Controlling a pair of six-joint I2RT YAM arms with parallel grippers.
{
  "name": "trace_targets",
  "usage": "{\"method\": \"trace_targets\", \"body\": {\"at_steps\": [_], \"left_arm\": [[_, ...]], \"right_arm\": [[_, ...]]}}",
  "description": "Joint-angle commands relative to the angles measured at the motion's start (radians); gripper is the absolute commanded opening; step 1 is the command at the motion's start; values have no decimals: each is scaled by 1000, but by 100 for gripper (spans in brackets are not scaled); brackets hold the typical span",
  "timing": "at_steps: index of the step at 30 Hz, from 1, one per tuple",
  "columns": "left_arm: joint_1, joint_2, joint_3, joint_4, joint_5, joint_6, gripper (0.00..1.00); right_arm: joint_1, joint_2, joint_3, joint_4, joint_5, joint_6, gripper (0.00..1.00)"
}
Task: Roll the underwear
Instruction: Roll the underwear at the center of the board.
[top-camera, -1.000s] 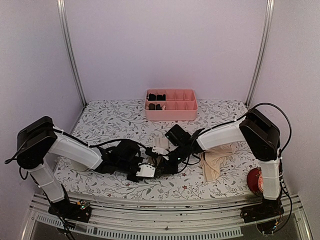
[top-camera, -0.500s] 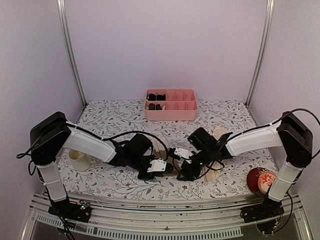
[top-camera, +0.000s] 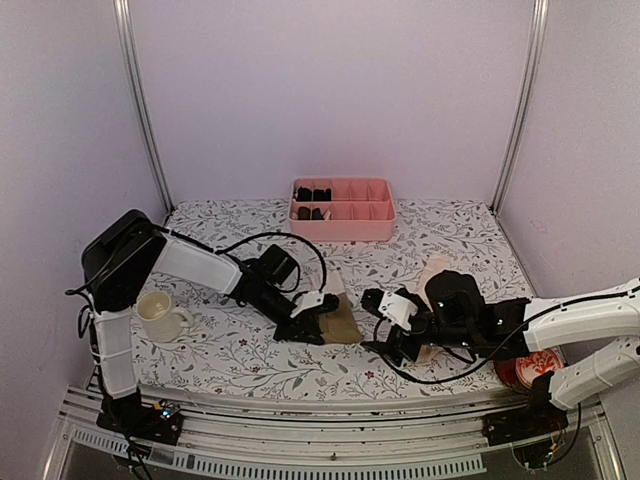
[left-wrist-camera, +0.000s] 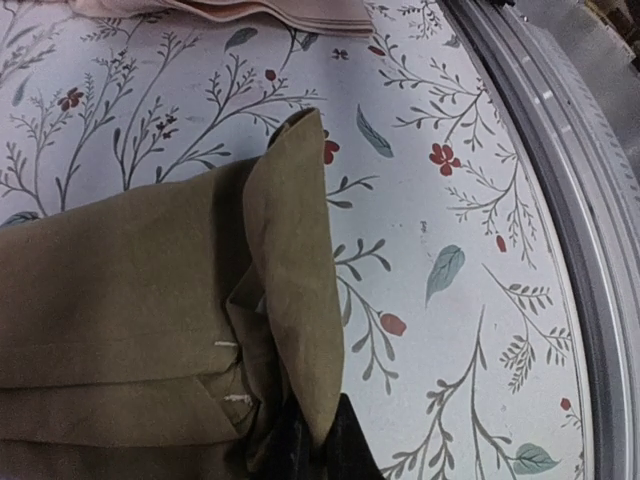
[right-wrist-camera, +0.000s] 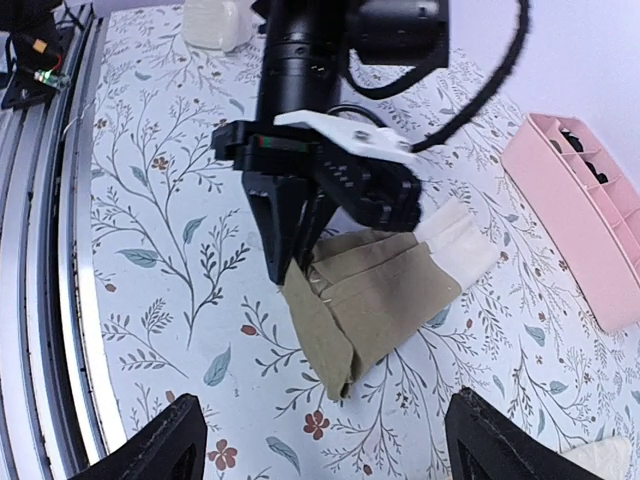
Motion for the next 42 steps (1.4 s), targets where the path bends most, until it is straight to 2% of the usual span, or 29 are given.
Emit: {"method": "trace_targets", "body": {"at_steps": [1,7,12,16,19,29,39,42], "left_arm": [[38,76,35,-119,53,-77,0],[104,120,86,-150,102,-136,0],[134,172,135,-193,141,-169,0],[146,210,164,-216,145,-189,0],[158,226,176,-225,158,-203,0],[172,269,213,-265,176,-198,0],[176,278,220,-270,179,-201,0],[177,278,221,-270,182,-201,0]], "right_arm": [[48,118,50,73,110,-101,84],[49,259,152,38,107,-143,84],[50,321,175,60,59,-259,81],[51,391,196,78,1,-375,68],[54,458,230,77,-20,-420,64],[43,661,326,106,109,-528,52],[9,703,319,134,188,-524,50],[6,708,318,132,192,-529,44]]}}
